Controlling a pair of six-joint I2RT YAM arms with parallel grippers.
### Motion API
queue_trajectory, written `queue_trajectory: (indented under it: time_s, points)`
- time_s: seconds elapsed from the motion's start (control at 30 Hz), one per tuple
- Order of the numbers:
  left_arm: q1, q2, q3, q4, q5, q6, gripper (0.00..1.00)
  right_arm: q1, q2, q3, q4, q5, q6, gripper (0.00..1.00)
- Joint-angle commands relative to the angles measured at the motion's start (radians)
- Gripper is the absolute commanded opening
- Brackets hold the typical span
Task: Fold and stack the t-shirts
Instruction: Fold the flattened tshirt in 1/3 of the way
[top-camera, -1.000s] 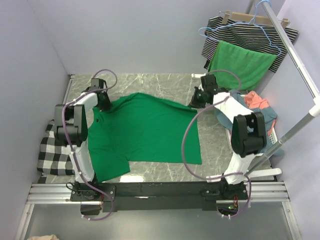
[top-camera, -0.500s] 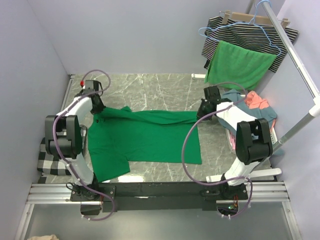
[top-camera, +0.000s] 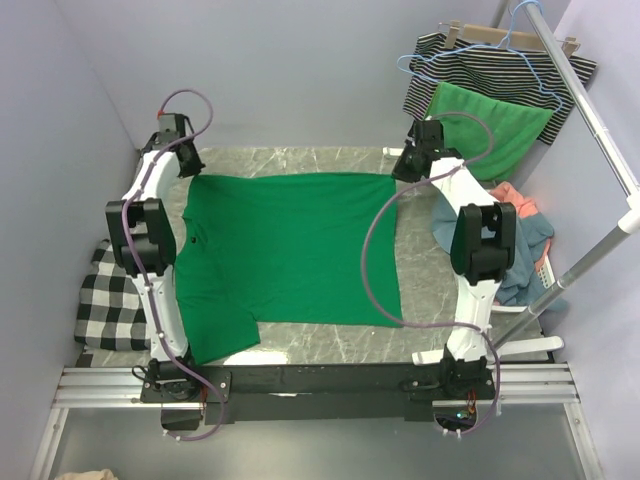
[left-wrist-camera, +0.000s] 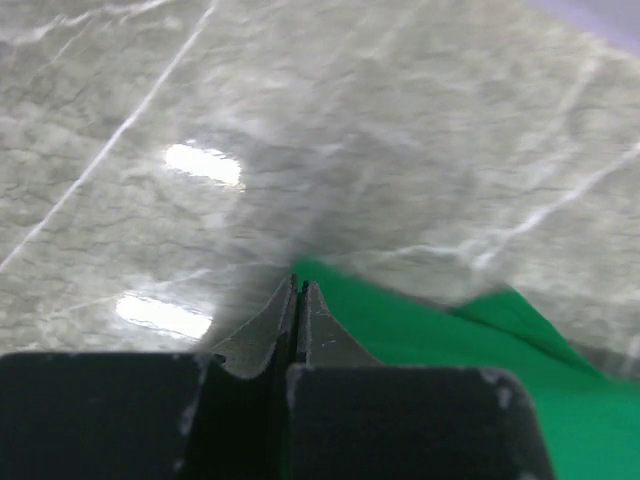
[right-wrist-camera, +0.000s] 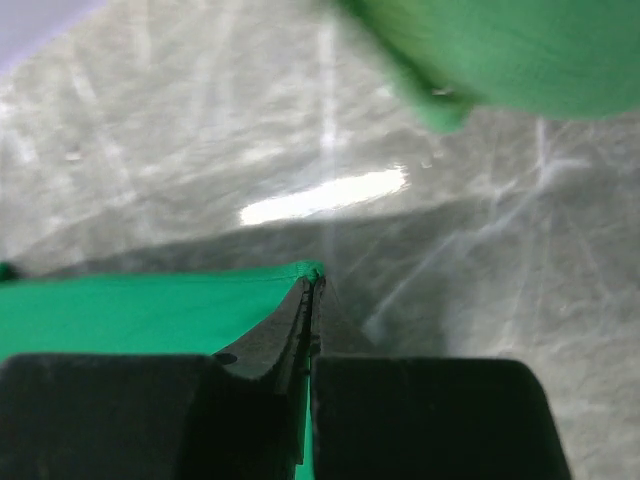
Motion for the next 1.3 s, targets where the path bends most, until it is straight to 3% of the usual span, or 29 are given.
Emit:
queue_trajectory:
  time_s: [0.0,0.23,0.63,1.27]
  points:
    - [0.081,0.010,0.007,0.015,0.071,0.041,0.01,-0.048,0.052,0.060,-0.024,-0.030,-0.028,0.00]
    - [0.104,0.022,-0.007,0.051,0.165,0.038,0.01,-0.065,0.046,0.045,-0.002,-0.104,-0.051,0.00]
    - [0.100,-0.201,-0.304,0.158,0.298,-0.049,0.01,-0.053,-0.190,-0.219,0.061,-0.207,-0.057,0.00]
    - [0.055,-0.561,-0.747,0.186,0.136,-0.114,0.01,0.035,-0.413,-0.573,0.019,-0.103,-0.067,0.00]
